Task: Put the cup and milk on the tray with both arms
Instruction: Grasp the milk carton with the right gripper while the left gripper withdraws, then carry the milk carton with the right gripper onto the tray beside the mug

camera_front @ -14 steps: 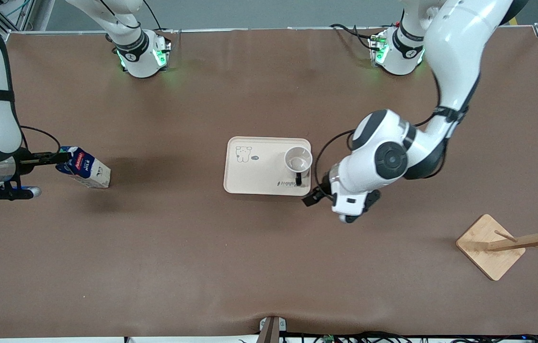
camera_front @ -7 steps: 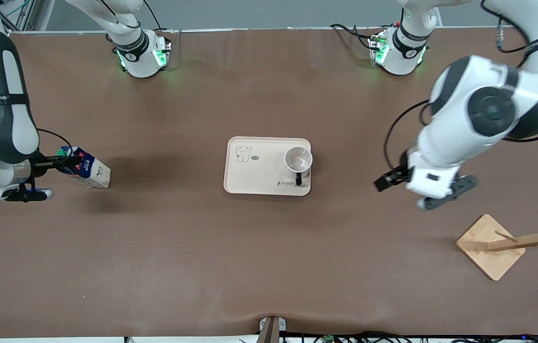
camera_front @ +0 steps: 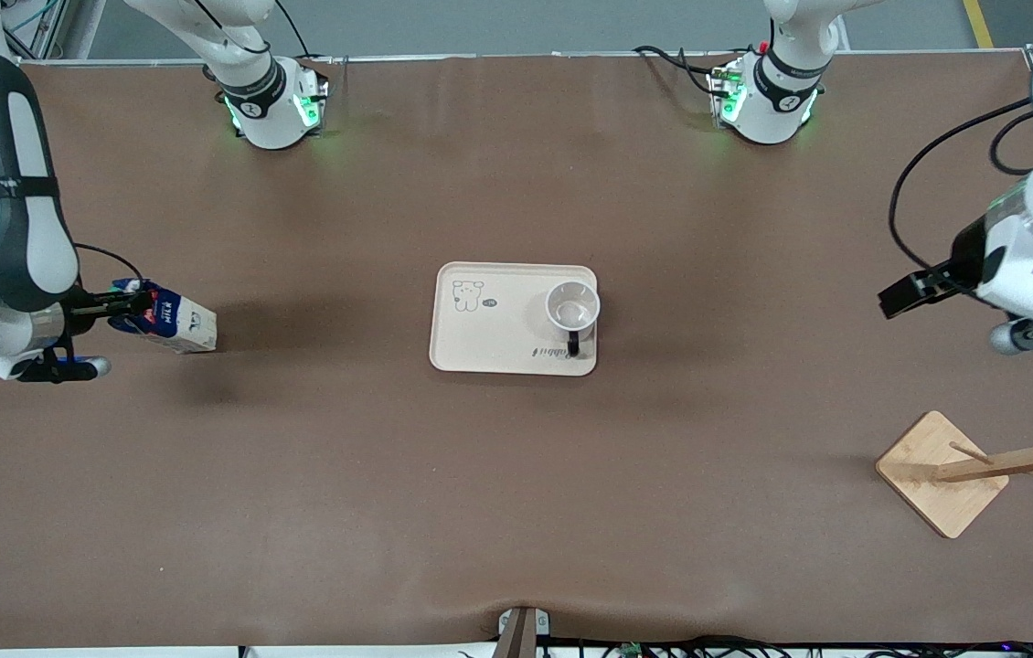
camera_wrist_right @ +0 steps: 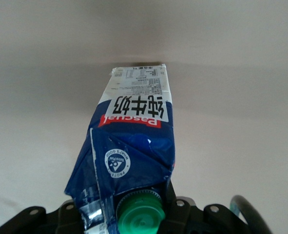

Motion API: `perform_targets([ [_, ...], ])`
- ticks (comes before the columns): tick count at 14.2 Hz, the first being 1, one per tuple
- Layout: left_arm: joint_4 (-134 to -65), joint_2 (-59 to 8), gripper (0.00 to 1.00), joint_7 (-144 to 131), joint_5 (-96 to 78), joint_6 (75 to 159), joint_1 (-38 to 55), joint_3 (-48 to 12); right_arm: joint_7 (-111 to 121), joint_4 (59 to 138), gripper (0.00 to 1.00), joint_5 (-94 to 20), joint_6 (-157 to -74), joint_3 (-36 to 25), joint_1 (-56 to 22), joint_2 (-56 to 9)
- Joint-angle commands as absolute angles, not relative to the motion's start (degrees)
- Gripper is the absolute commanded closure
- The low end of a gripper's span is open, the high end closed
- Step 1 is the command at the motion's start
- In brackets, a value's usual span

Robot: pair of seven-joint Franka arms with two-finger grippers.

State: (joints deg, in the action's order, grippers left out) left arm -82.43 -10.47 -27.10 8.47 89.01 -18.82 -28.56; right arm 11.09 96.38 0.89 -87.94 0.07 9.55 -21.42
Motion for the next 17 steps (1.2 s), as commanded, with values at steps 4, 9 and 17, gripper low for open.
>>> perform_targets([
  [4, -78.8, -9.9, 0.00, -24.3, 8.6, 83.0, -20.3, -28.9, -2.1, 79.6, 1.00, 1.5, -72.3, 0.2, -5.4, -20.9],
  [9, -78.7, -7.6, 0.00, -19.4, 8.6, 82.8, -21.0, -28.7, -17.3, 77.9, 1.00, -2.1, -75.8, 0.1, -22.1, -22.1],
  [17, -79.4, -5.1, 0.00, -13.0, 8.2, 81.9, -21.9, -28.7, -28.7, 78.1, 1.00, -7.1, -90.8, 0.1, -33.6, -30.8],
])
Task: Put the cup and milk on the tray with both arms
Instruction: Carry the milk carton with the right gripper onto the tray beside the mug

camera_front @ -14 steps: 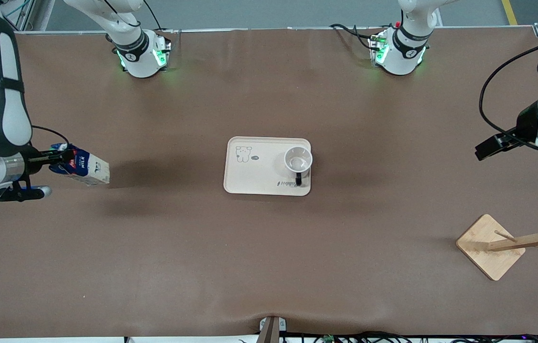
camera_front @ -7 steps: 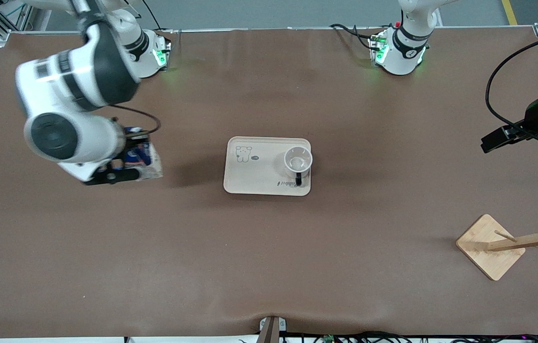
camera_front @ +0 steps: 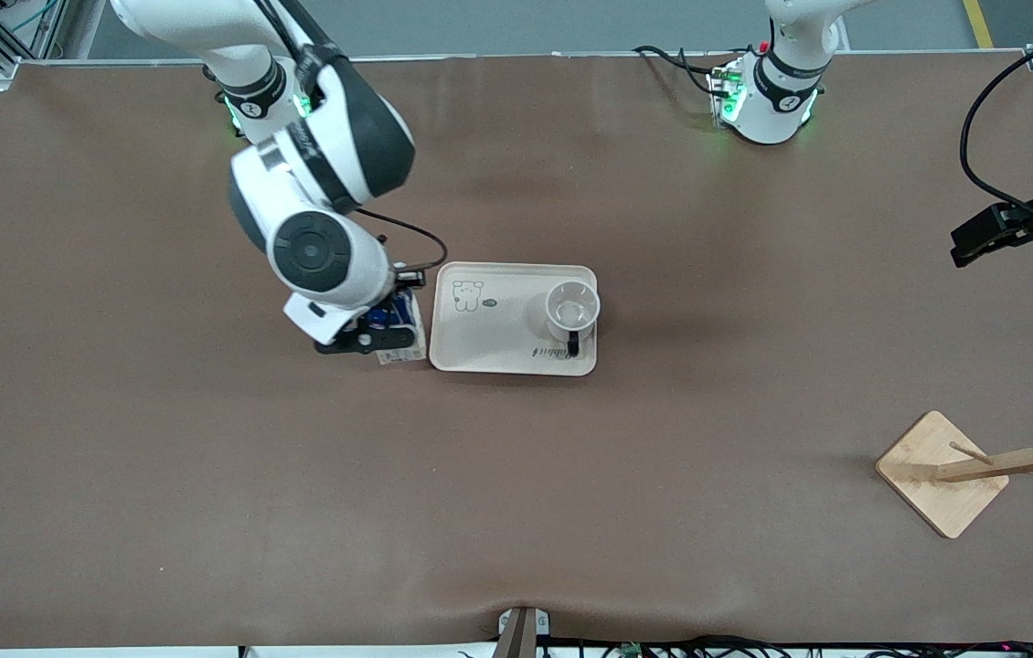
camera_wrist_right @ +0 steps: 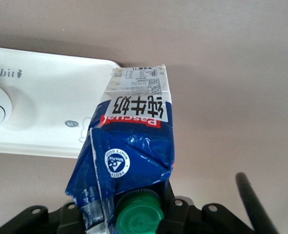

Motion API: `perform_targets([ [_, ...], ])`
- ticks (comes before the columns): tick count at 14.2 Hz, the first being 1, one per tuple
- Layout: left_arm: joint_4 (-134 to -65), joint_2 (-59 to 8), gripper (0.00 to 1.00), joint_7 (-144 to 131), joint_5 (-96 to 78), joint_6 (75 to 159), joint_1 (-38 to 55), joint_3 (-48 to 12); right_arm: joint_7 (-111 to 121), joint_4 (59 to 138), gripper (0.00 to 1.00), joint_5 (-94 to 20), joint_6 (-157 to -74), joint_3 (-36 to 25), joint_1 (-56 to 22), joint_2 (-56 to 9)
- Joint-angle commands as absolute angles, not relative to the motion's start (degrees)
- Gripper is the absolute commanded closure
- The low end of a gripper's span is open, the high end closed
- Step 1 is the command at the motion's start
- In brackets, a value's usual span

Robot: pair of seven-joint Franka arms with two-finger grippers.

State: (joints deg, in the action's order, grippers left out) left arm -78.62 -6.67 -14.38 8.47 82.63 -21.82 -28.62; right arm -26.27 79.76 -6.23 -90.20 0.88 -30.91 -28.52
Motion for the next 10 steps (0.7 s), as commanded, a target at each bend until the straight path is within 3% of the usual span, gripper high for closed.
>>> perform_targets([
  [1, -79.3, -5.1, 0.00, -13.0, 8.3, 82.0, -21.3, -28.6, -31.0, 78.0, 1.00, -7.1, -91.2, 0.1, -34.4, -31.8],
  [5, -81.6, -3.2, 0.00, -11.6, 7.8, 82.0, -11.6, -19.1, -33.7, 77.9, 1.00, -12.0, -93.2, 0.2, -35.5, -33.7],
  [10, -87.8, 2.2, 0.00, -7.9, 3.7, 84.0, 1.6, -2.9, -34.1, 78.0, 1.00, -12.6, -94.9, 0.0, -37.8, -35.3],
])
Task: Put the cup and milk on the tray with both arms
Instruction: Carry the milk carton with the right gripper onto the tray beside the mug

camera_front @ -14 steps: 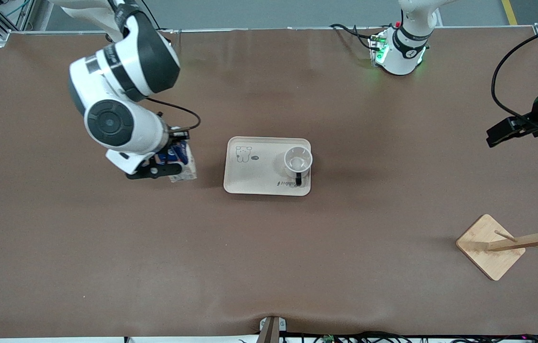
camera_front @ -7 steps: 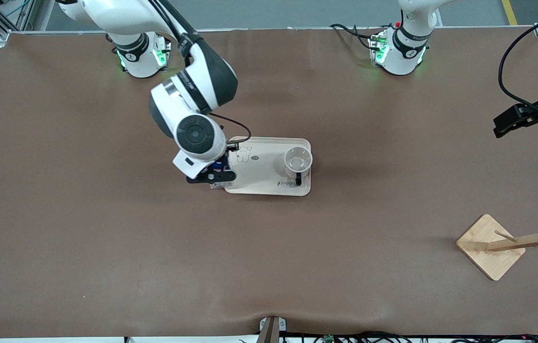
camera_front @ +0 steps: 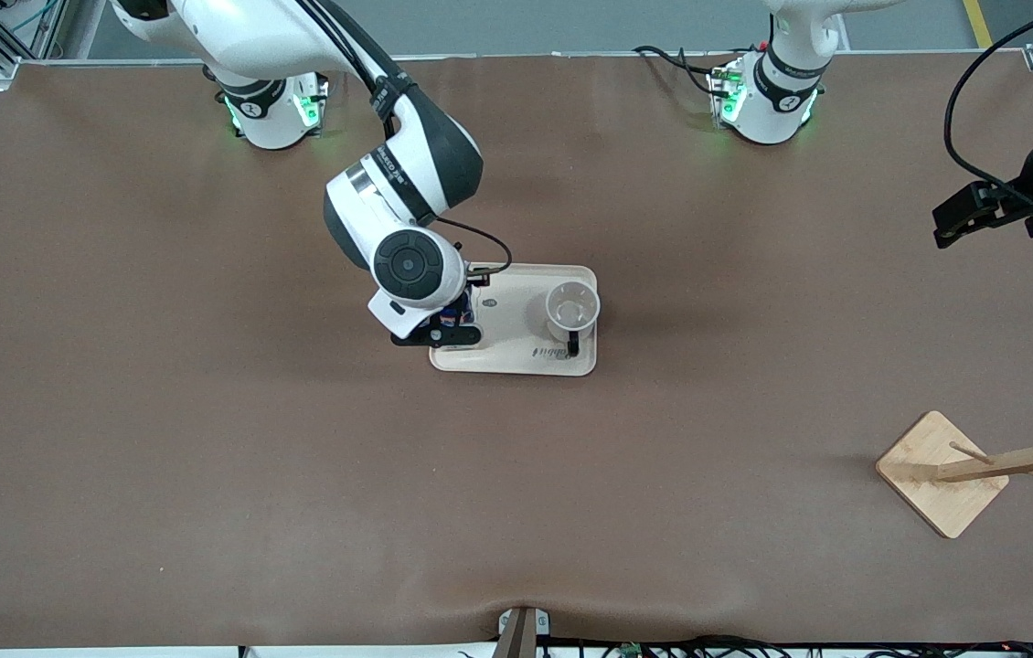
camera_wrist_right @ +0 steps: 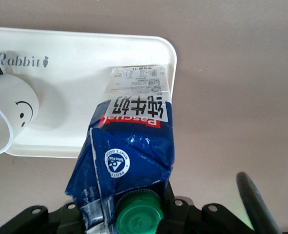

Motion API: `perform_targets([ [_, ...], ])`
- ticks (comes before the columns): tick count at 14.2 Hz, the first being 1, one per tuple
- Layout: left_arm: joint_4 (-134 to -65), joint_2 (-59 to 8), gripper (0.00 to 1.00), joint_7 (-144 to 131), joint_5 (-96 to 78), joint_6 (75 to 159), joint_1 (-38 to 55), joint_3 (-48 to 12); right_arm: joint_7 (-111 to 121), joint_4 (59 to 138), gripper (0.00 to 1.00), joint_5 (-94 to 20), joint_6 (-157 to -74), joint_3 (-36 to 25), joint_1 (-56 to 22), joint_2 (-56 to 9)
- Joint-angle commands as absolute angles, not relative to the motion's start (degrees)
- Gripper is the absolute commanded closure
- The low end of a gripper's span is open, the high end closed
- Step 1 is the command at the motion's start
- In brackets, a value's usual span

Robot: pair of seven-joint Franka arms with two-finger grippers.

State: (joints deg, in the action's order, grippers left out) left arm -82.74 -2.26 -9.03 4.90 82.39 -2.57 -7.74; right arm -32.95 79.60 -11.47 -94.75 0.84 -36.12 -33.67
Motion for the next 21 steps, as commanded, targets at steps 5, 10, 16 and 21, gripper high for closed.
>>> perform_targets([
  [5, -89.3, 2.9, 0.00, -5.3, 3.3, 86.1, 2.5, -2.0, -34.2, 78.1, 0.01, -13.2, -98.9, 0.1, -38.5, -36.8],
  [10, -89.5, 2.6, 0.00, -4.9, 2.7, 86.5, 2.5, -2.1, -34.0, 77.0, 0.00, -12.9, -98.3, 0.0, -38.1, -36.2],
  [16, -89.5, 2.1, 0.00, -5.0, 2.7, 86.6, 2.5, -2.1, -33.3, 67.9, 0.00, -12.6, -88.3, -0.4, -33.8, -32.6],
  [21, -89.5, 2.1, 0.00, -4.9, 2.7, 87.3, 2.4, -2.1, -33.5, 58.4, 0.00, -12.7, -77.5, -0.2, -20.2, -28.1],
])
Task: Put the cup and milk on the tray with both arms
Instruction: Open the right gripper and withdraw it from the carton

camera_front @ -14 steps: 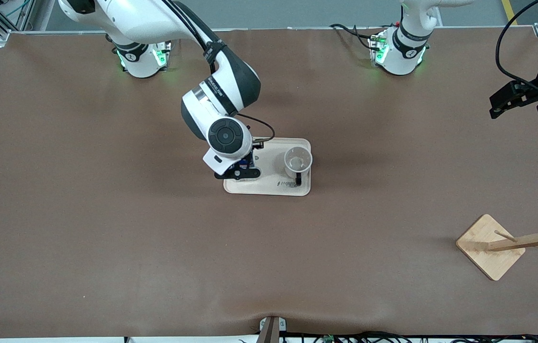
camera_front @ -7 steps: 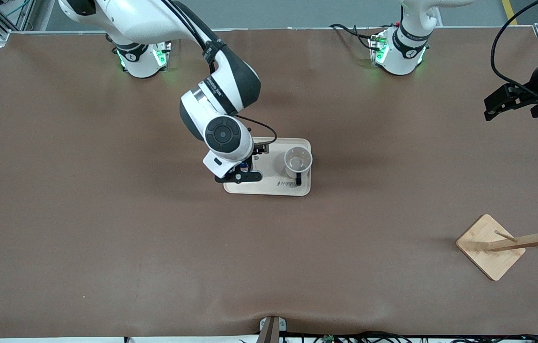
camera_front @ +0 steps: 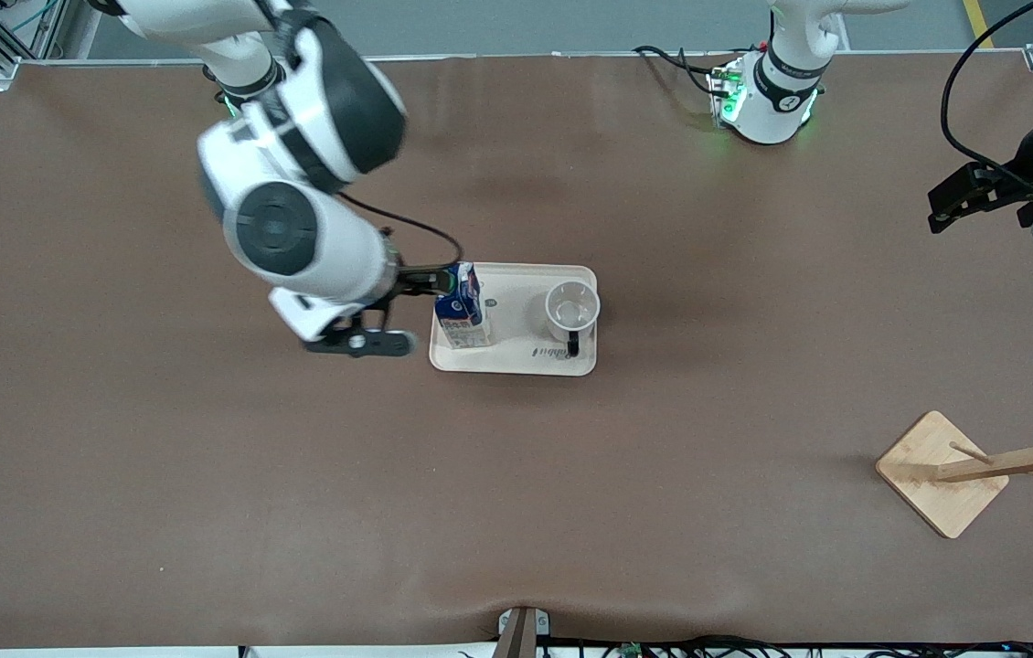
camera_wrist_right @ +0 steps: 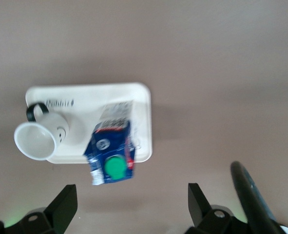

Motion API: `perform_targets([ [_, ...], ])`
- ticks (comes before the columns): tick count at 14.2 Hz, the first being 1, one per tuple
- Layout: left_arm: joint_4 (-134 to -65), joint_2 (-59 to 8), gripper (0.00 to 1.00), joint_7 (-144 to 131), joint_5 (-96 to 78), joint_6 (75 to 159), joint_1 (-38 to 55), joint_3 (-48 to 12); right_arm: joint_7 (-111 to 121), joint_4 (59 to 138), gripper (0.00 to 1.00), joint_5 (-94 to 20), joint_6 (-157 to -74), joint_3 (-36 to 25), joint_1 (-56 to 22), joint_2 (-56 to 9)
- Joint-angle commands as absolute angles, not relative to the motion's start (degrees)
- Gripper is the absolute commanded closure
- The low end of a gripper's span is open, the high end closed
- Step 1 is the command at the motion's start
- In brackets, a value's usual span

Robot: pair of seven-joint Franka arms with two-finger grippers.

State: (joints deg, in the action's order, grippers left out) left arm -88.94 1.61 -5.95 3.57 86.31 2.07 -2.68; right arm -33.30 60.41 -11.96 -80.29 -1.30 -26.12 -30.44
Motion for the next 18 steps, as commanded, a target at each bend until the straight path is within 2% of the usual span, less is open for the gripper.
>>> perform_targets([
  [1, -89.6, 2.1, 0.00, -4.9, 2.6, 86.8, 2.5, -2.1, -33.5, 58.4, 0.00, -12.6, -76.2, -0.3, -18.0, -26.1],
  [4, -89.4, 2.3, 0.00, -5.0, 2.5, 86.3, 2.5, -2.1, -32.9, 59.3, 0.00, -7.8, -71.3, -0.3, -13.6, -19.2],
  [6, -89.1, 2.2, 0.00, -5.1, 2.5, 86.3, 2.6, -2.2, -28.4, 66.8, 0.00, -6.4, -69.9, -0.3, -9.5, -13.9],
  [10, -88.9, 2.2, 0.00, -4.8, 2.5, 86.3, 2.5, -2.2, -16.5, 80.2, 0.00, -5.4, -76.0, -0.3, -1.0, -4.8],
  [13, -89.0, 2.3, 0.00, -5.0, 2.5, 86.3, 2.4, -2.2, -10.0, 82.9, 0.00, -1.1, -77.3, -0.3, 1.2, -1.7],
  [18, -88.7, 1.7, 0.00, -5.4, 2.5, 86.5, 2.6, -2.2, 2.5, 85.3, 0.00, -0.8, -78.3, -0.3, 3.2, 1.7],
])
